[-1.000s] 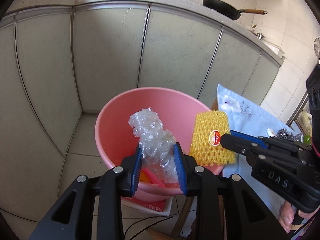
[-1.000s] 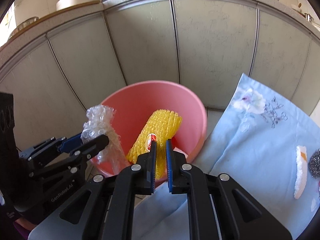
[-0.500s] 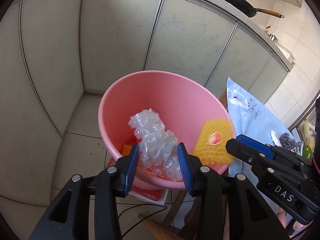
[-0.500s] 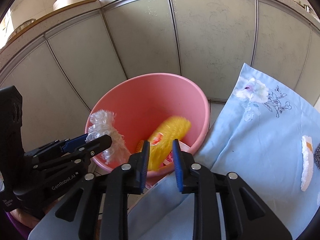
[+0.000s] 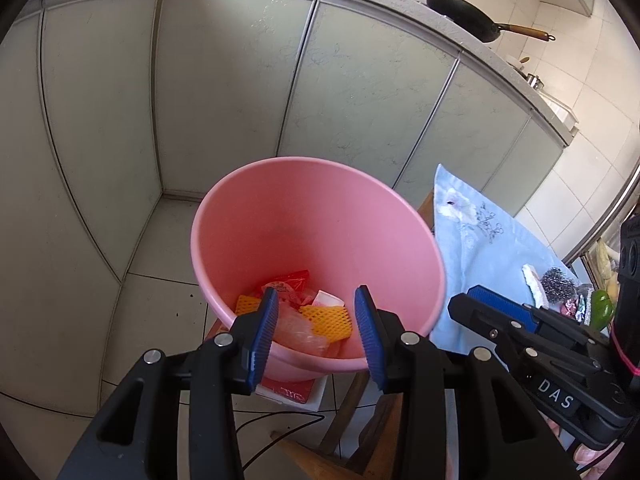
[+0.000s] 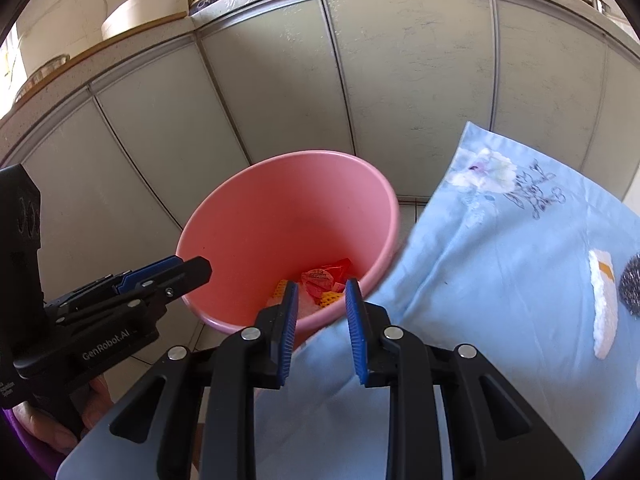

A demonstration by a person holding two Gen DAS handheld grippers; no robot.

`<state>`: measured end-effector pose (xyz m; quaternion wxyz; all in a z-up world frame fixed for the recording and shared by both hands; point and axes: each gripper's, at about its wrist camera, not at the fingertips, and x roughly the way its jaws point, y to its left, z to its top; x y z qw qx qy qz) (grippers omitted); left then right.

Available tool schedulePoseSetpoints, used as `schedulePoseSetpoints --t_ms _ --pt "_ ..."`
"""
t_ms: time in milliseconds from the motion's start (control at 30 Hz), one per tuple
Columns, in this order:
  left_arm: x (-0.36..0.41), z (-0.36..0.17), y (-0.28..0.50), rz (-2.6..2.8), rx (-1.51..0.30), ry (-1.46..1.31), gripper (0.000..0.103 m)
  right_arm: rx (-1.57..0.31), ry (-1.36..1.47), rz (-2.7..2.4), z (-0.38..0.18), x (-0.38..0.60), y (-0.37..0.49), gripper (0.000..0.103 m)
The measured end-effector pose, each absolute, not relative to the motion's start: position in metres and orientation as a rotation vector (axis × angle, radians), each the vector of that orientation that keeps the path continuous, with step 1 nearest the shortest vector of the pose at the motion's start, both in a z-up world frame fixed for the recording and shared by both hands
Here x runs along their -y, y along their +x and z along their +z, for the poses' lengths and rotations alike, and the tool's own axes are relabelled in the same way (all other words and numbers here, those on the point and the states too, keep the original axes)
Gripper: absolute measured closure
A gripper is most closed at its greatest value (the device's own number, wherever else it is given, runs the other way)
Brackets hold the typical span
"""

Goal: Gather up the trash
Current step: 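Move both open tools back over the trash on the table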

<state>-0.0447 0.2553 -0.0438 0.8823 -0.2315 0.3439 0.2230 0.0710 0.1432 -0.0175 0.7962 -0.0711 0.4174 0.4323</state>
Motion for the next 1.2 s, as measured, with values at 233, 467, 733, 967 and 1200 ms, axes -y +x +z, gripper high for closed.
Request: schedulePoseSetpoints --t_ms 233,467,733,967,1200 --pt "-0.239 -0.032 -0.048 0.433 -0.696 -0.462 0.064 -0.891 -0.111 0.897 -0.012 -0.118 0.068 0.078" --pt "-0.213 -0.02 -0.049 0.388 -0.689 -0.402 0.064 -0.869 -0.066 0.858 -0.005 -0.083 0.064 0.078" --pt "-0.18 -0.008 -0.04 0.329 -0.681 -0.338 0.064 -0.842 -0.014 0.779 -0.003 -0.033 0.071 0.078" --pt "-0.146 -0.01 -0.02 0.263 -0.71 -0.301 0.064 -0.826 0.061 0.687 -0.006 0.02 0.086 0.078" --pt "-0.103 -0.016 0.009 0.162 -0.75 -0.237 0.064 -0.799 0.112 0.564 -0.012 0.074 0.106 0.078"
